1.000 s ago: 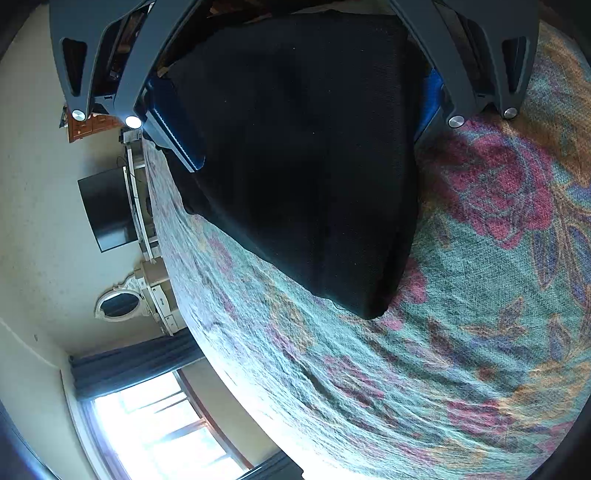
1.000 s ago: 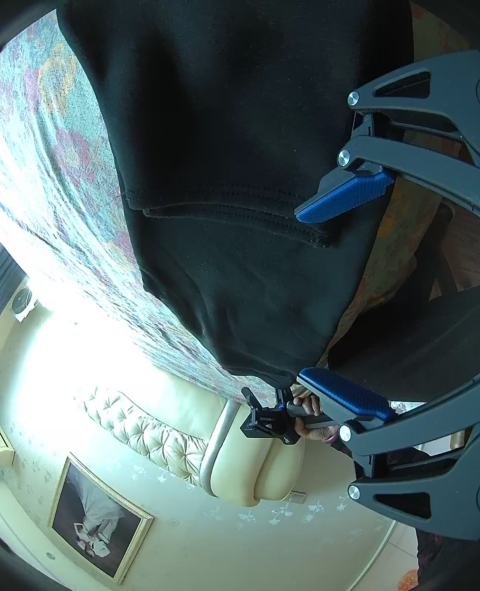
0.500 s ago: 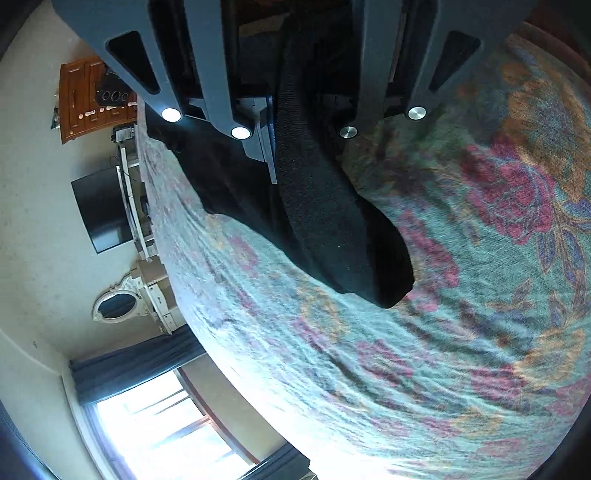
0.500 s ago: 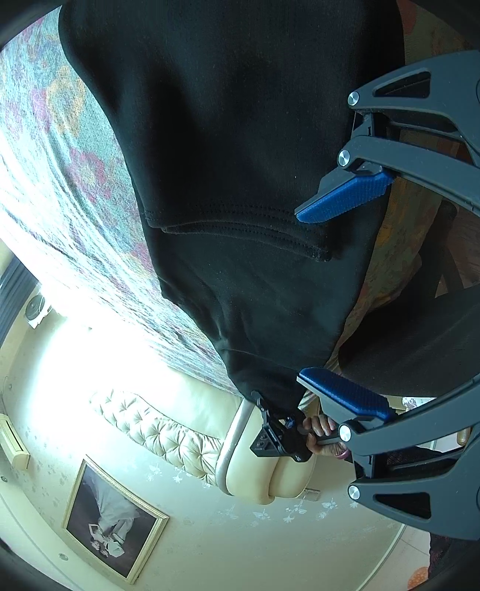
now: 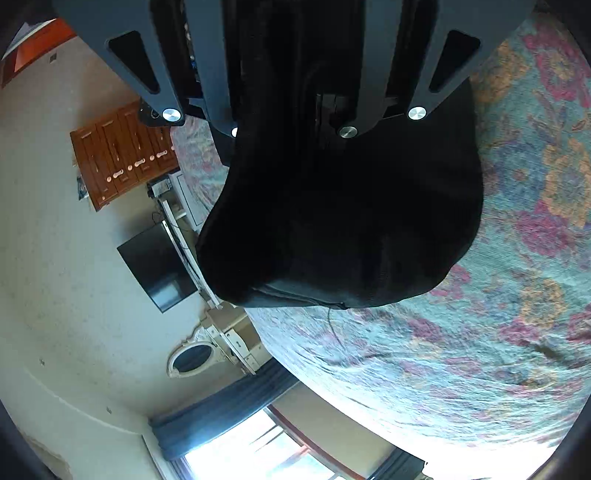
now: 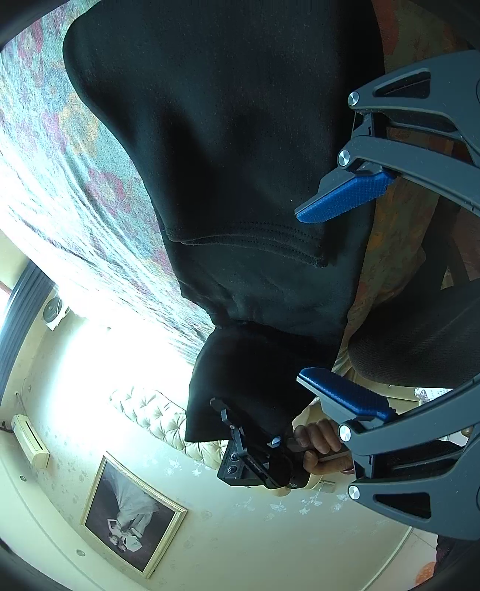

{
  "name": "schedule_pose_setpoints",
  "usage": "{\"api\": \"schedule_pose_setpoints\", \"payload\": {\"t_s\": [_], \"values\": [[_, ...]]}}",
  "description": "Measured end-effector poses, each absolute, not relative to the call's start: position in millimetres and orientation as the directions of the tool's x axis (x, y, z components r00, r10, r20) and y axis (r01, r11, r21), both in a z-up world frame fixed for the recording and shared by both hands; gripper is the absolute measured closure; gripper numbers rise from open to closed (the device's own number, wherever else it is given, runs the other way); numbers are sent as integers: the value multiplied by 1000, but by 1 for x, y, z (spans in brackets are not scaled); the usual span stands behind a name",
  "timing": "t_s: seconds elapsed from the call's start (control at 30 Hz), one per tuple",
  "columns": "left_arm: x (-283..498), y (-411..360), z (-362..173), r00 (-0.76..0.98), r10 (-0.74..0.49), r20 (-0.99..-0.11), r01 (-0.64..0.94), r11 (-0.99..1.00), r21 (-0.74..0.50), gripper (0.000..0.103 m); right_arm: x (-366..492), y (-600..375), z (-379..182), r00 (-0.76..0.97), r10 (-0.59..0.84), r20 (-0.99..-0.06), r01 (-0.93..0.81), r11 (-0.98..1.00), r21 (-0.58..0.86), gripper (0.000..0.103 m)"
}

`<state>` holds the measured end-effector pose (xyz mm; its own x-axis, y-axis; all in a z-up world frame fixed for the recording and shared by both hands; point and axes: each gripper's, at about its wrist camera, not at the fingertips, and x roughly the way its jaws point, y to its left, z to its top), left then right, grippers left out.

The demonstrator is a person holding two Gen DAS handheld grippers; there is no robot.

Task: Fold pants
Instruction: 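Fold the lifted edge over and open the left tool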

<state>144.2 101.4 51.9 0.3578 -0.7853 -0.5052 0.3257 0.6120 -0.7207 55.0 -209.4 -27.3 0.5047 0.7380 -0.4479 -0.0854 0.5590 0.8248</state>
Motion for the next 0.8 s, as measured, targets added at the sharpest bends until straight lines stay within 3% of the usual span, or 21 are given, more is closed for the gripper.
{"api": "schedule_pose_setpoints", "payload": {"t_s": [0.37,0.43,0.5,0.7,0.8], "values": [[135,-30,-25,290,-549,-784,401,813,-422,84,44,-223,-37,534,726,-434,-52,540,840,22],[133,-39,-25,309,-536,-786,417,819,-394,72,43,-224,-38,535,725,-434,-48,539,841,22],[129,-46,-20,301,-554,-776,437,804,-404,50,43,-224,-38,539,723,-432,-46,537,842,22],[123,-32,7,330,-611,-720,458,770,-444,46,46,-232,-31,556,726,-405,-50,515,856,22],[118,12,21,423,-632,-649,385,774,-503,30,53,-235,-34,554,739,-384,-38,483,875,22]]}}
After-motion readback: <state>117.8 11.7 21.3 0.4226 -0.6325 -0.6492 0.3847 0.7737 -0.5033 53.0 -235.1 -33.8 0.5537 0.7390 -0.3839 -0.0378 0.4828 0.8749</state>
